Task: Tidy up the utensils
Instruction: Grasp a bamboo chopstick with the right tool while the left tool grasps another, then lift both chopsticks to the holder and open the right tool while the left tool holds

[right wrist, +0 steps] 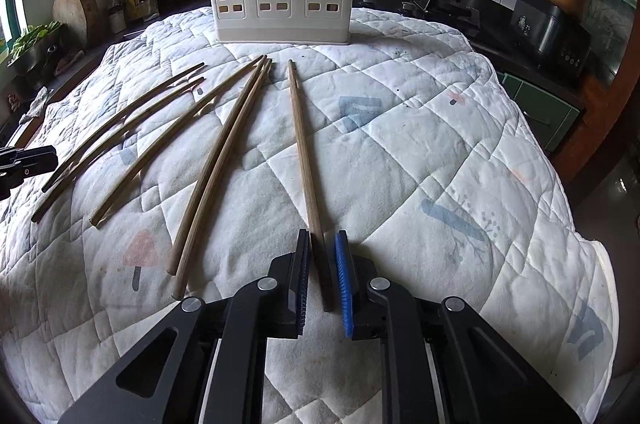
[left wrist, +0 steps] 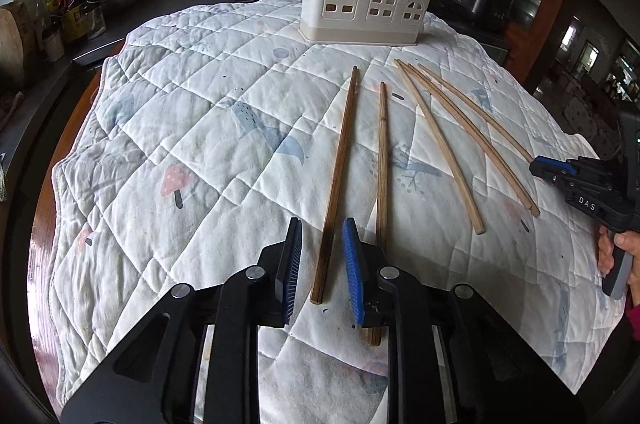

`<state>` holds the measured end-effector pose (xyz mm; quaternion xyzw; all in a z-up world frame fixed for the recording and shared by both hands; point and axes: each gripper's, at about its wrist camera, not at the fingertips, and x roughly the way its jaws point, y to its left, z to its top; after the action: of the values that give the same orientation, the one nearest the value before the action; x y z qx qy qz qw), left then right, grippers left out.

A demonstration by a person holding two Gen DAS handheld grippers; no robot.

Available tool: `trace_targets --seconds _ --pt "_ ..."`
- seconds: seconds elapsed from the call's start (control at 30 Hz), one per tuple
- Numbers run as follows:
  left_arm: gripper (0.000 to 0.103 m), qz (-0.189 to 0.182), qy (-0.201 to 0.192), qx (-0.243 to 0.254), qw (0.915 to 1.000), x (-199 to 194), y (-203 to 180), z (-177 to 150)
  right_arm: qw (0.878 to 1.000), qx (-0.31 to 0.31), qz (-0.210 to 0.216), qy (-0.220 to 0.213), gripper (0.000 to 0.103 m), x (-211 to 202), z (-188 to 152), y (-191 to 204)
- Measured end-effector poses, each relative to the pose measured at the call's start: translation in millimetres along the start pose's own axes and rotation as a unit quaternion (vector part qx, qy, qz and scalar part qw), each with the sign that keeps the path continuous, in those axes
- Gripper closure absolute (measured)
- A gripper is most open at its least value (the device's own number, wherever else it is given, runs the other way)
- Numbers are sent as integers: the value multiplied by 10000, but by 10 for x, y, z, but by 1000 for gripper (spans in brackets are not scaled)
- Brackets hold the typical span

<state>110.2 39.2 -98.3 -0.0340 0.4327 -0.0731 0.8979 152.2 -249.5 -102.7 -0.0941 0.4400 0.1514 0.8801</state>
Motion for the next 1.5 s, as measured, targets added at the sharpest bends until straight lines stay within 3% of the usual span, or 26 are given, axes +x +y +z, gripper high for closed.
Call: trace_targets --seconds 0.07,0.4,0.6,0.9,1.23,1.5 --pt "89 -19 38 35 10000 41 -13 1 10000 2 2 -2 90 0 -4 2" --pt "89 -24 99 -63 9999 189 -17 22 10000 10 28 -13 90 8 -2 1" --pt "95 313 62 236 9992 187 -136 17 10000 -7 -3 -68 95 -20 13 6" --pt "98 199 -146 158 9996 -3 -129 74 9986 42 -31 -524 96 -383 70 16" --pt "98 80 -897 159 9958 -492 -158 352 9880 -118 -108 -1535 96 -1069 523 85" --pt "98 -139 -1050 46 9944 -620 -114 669 9852 -364 44 -1676 96 -1233 1036 149"
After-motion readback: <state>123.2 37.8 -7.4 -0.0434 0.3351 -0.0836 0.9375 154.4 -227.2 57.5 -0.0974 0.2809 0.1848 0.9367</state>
